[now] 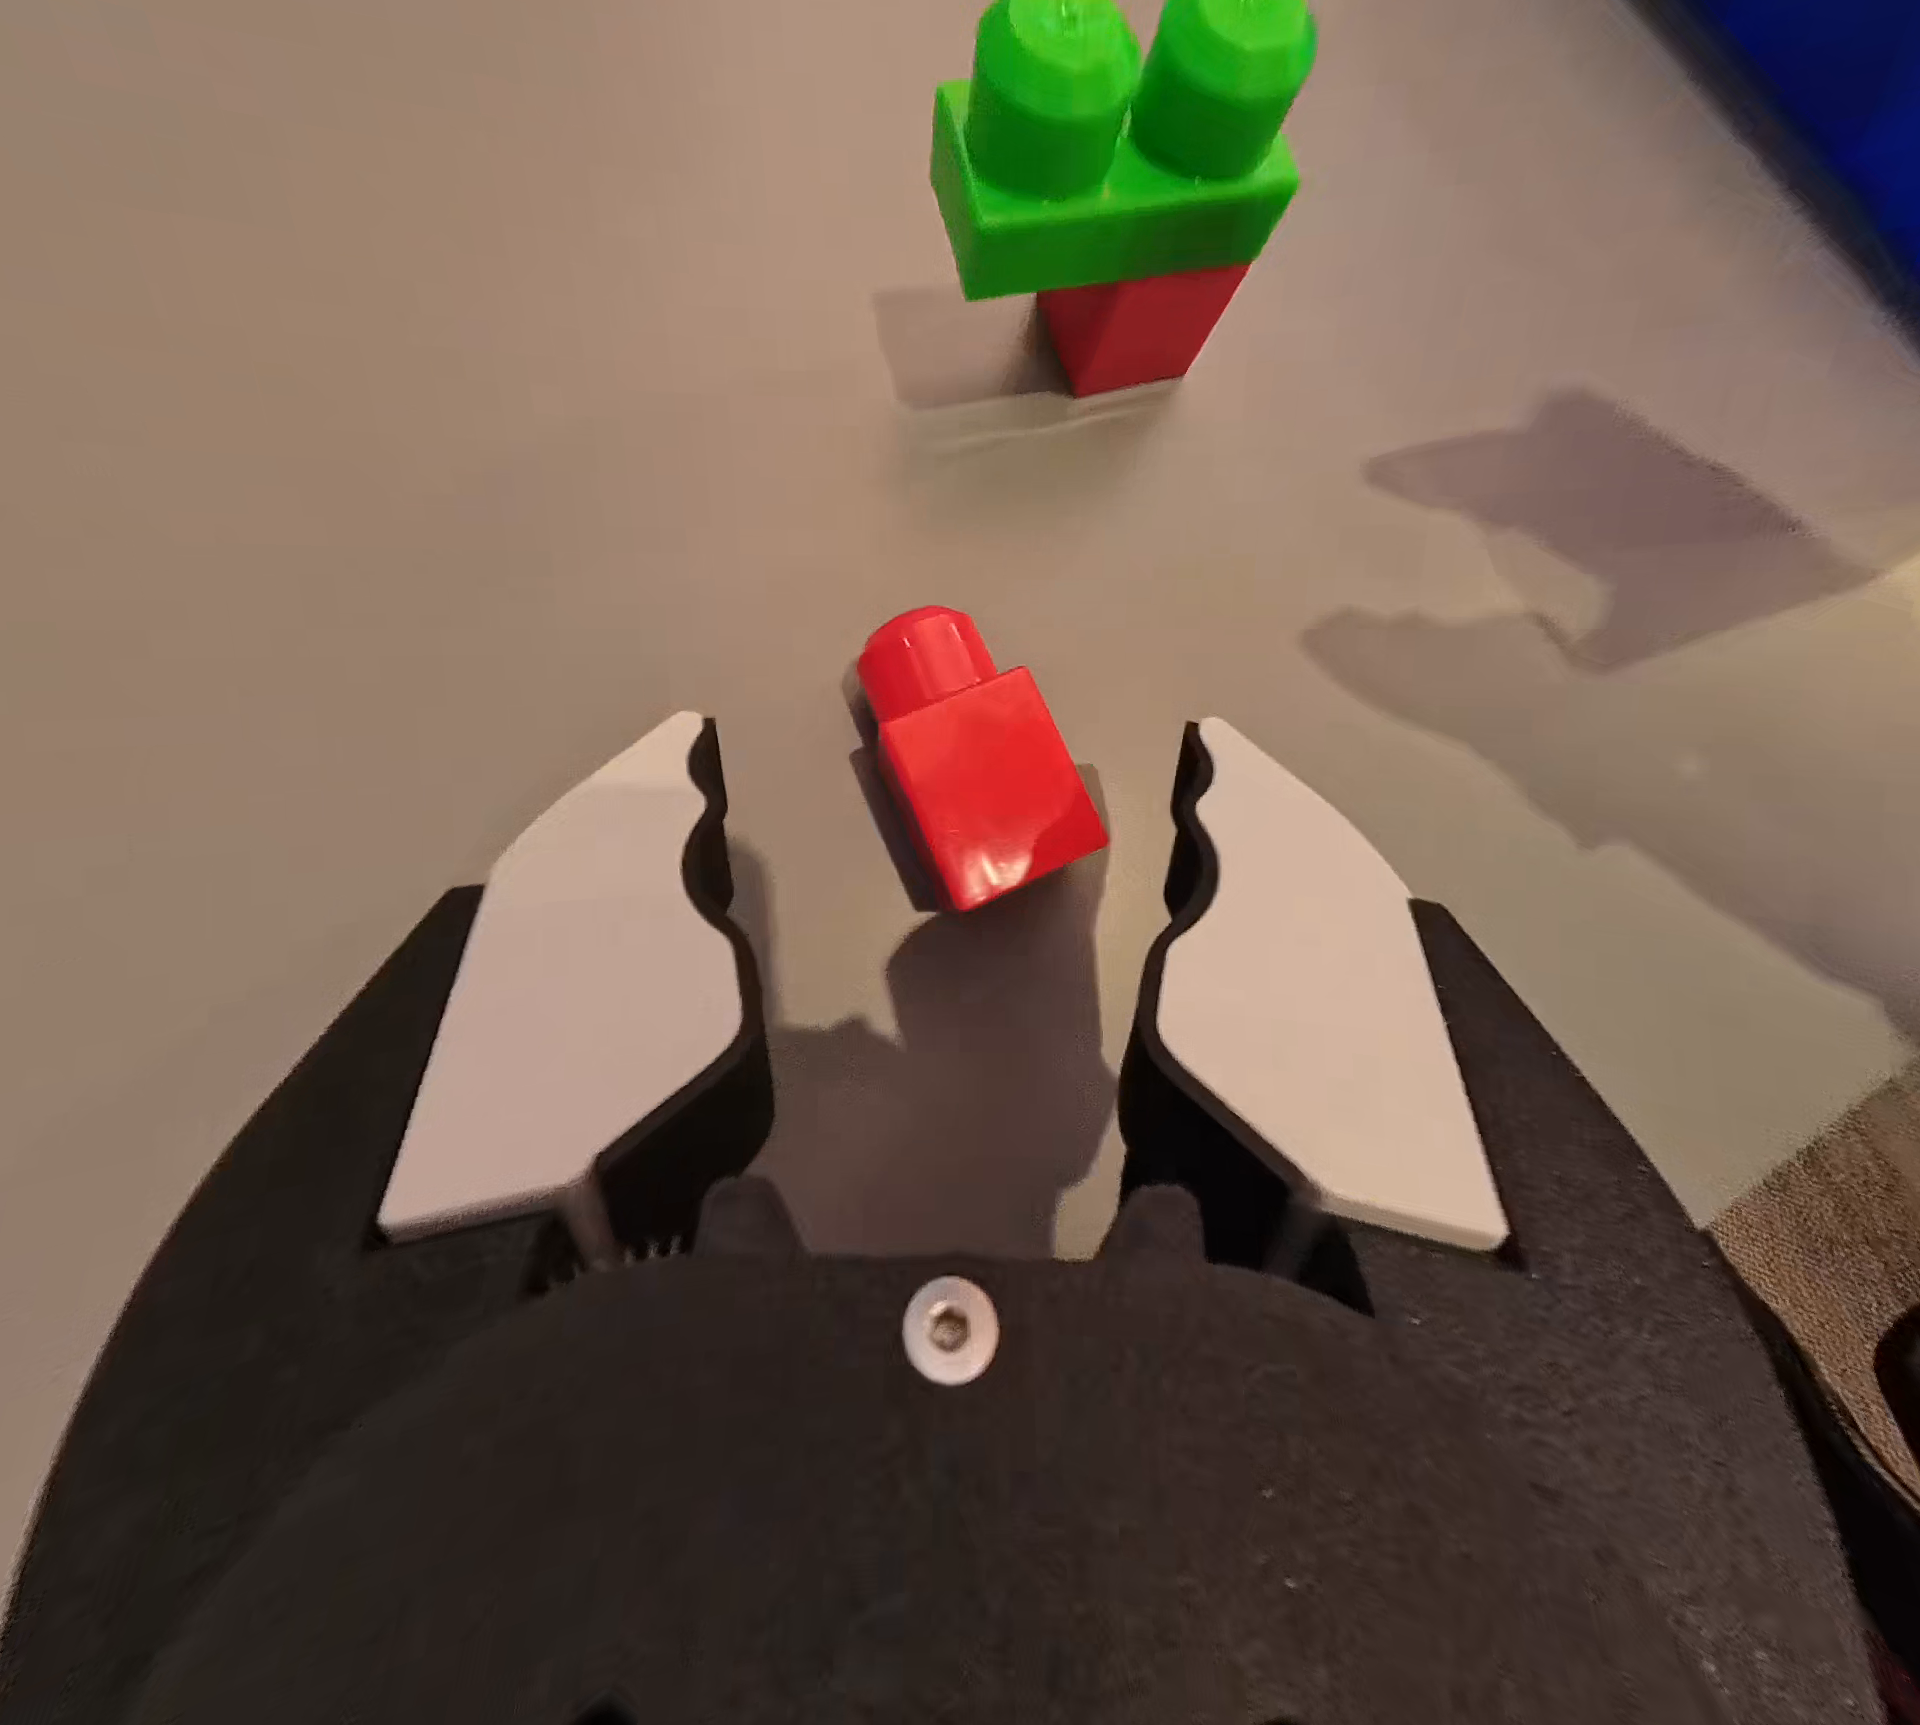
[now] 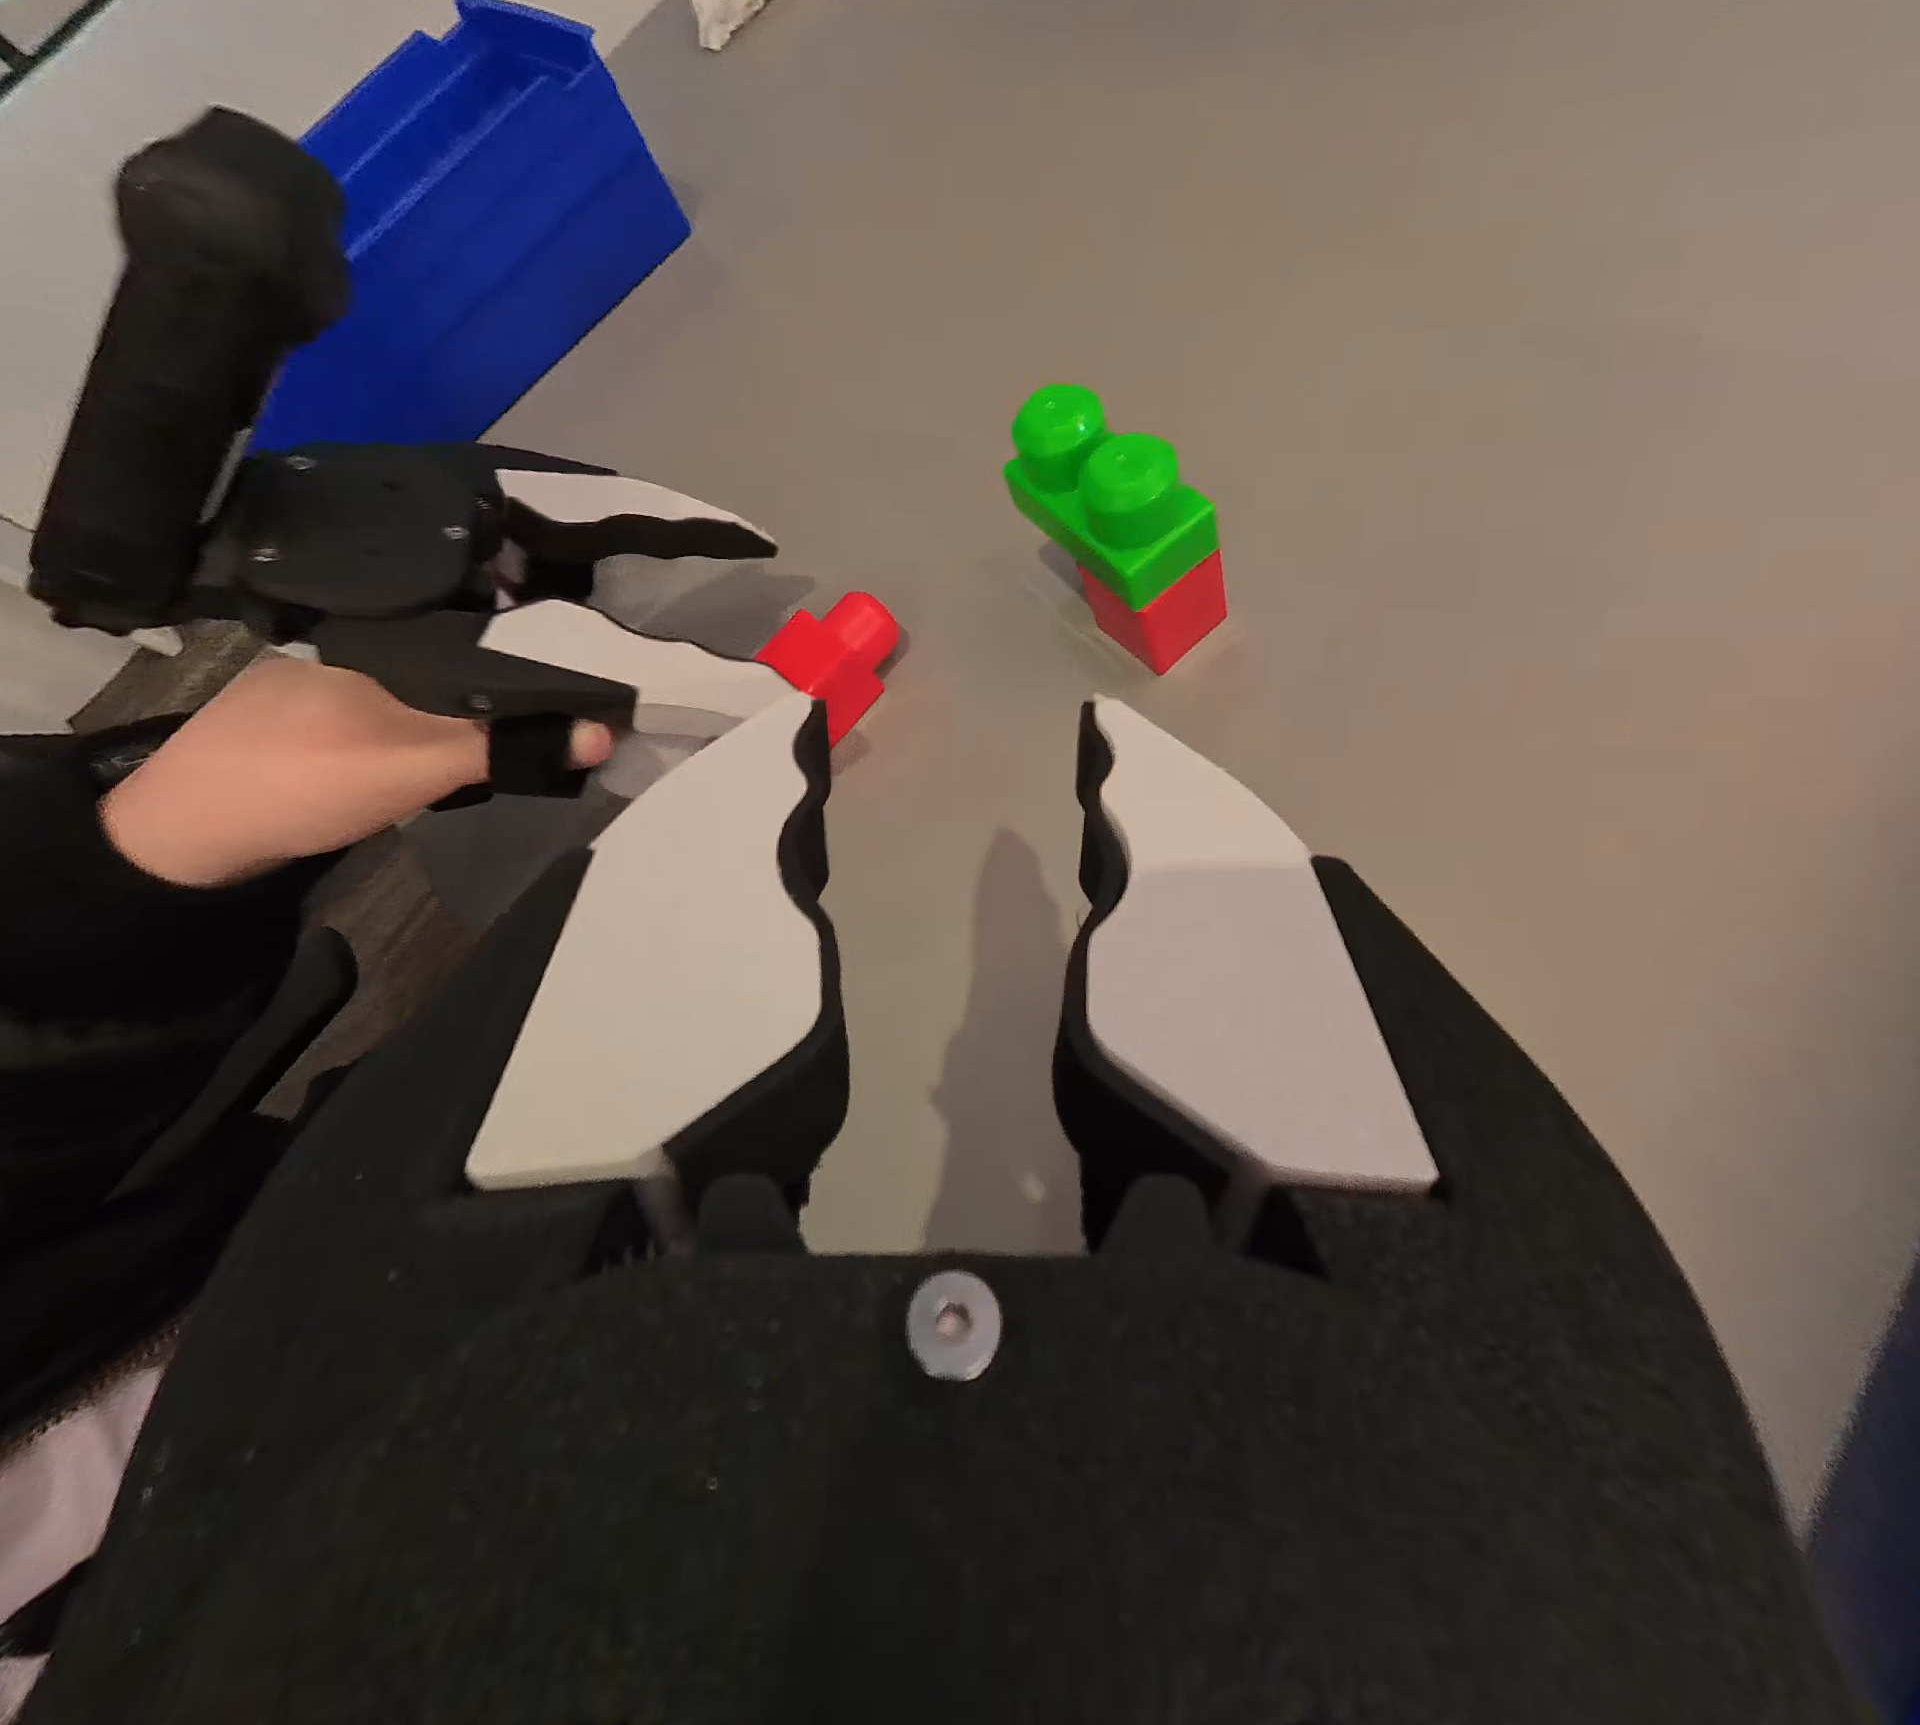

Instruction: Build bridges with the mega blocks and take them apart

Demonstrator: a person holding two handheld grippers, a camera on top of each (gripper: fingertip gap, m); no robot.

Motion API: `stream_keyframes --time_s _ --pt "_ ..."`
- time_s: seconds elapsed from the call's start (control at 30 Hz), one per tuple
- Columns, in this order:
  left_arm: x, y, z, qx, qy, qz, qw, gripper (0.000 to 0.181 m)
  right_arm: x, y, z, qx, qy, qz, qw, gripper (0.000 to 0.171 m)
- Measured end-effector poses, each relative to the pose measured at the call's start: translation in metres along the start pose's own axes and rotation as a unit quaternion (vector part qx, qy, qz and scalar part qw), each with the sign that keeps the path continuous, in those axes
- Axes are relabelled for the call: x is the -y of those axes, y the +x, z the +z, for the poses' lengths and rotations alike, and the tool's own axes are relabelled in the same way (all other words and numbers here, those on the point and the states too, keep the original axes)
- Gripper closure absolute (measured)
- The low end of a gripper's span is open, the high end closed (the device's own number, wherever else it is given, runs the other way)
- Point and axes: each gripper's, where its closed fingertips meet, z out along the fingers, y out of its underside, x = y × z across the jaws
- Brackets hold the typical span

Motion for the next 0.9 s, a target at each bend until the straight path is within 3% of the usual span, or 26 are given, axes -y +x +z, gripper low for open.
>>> stream_keyframes --time_s 0.2,0.3,0.57,0.67,0.7,0.9 --pt "-0.022 -0.015 0.010 0.112 -0.066 0.031 0.991 0.098 -0.012 0.006 -0.002 0.050 0.008 0.004 0.999 0.126" --pt "-0.025 -0.020 0.015 0.102 -0.064 0.016 0.993 0.118 -0.014 0.012 -0.003 0.057 0.014 0.001 0.998 0.127" --pt "-0.017 -0.023 0.024 0.064 -0.118 0.091 0.987 0.114 -0.020 0.024 0.002 0.067 0.015 0.023 0.997 0.128" --pt "-0.016 -0.017 0.027 0.028 -0.130 0.108 0.985 0.130 -0.019 0.028 0.007 0.068 0.013 0.033 0.997 0.128" --pt "-0.015 -0.018 0.028 0.020 -0.126 0.116 0.985 0.142 -0.018 0.027 0.009 0.069 0.012 0.034 0.997 0.128" --pt "-0.011 -0.028 0.026 -0.004 -0.090 0.171 0.981 0.144 -0.017 0.025 0.030 0.073 -0.008 0.026 0.997 0.128"
